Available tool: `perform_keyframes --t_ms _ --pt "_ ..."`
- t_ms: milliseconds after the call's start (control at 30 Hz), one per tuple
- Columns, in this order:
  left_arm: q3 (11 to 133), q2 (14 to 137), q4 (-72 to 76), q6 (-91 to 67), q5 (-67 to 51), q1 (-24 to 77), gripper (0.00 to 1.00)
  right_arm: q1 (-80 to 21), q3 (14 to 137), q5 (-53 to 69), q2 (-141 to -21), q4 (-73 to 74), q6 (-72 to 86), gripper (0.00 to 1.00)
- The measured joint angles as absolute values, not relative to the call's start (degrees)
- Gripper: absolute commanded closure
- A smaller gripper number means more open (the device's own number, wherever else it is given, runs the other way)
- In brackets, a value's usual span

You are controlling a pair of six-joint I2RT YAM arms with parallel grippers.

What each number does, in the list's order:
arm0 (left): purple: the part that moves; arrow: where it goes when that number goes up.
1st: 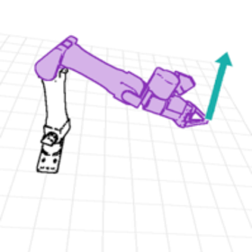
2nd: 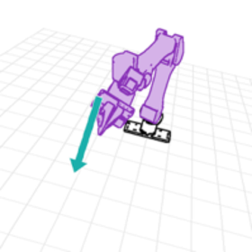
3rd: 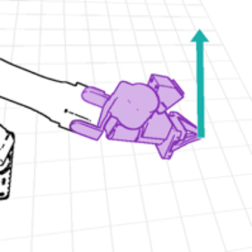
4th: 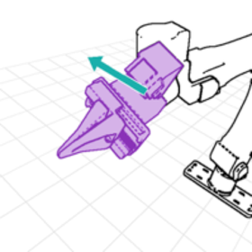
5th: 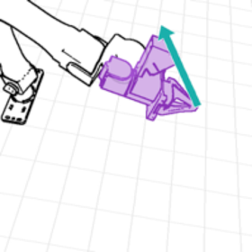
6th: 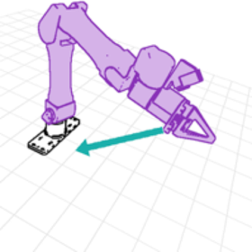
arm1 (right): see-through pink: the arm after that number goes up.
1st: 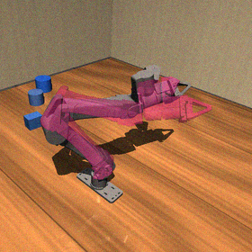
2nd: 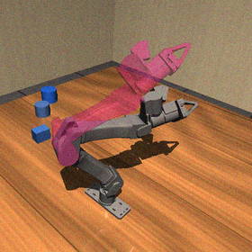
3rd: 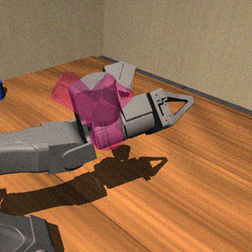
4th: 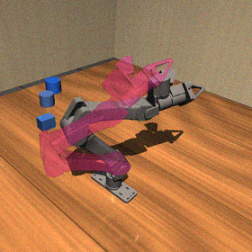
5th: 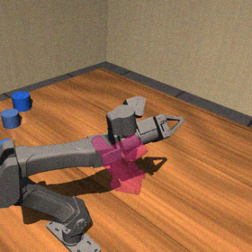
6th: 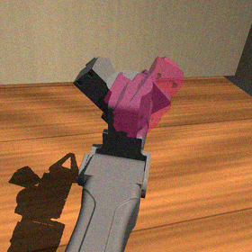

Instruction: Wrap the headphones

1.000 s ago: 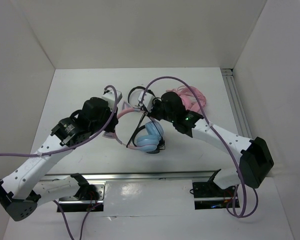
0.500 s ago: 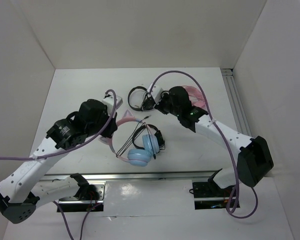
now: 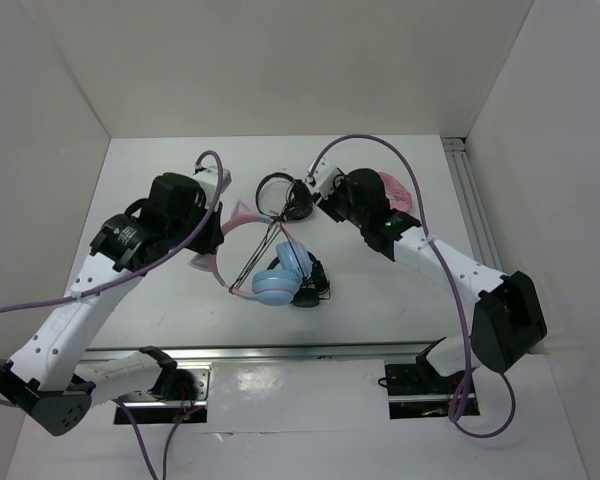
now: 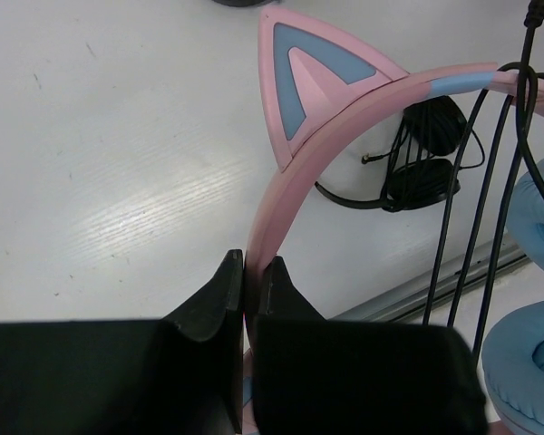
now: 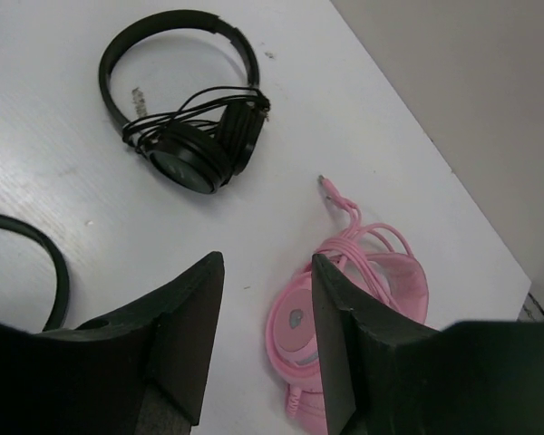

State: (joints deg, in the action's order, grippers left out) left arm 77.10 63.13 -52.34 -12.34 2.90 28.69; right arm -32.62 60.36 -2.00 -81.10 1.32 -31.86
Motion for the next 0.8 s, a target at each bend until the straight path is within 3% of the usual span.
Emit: perform_keyframes --t_ms 100,167,333,533,800 --pt "77.28 64.01 -52.82 -12.49 2.96 26.89 1.0 -32.01 60.36 -5.13 -81.14 -0.82 -29.47 0.37" --pt "77.25 64.64 -52.97 -12.78 3.05 24.77 1.0 -31.55 60.36 -10.04 -81.14 -2.61 -27.07 0.2" --pt "76.34 66.24 -51.18 -14.74 3.22 17.93 1.0 -31.22 63.7 -23.46 -81.21 -1.28 -19.64 0.0" --pt "73.49 68.64 -47.48 -18.85 6.79 12.25 1.0 -31.38 72.07 -29.65 -80.03 5.74 -9.41 0.0" --pt "71.85 70.61 -44.42 -26.06 13.32 6.04 1.0 -34.76 65.39 -20.25 -66.04 12.1 -1.37 0.0"
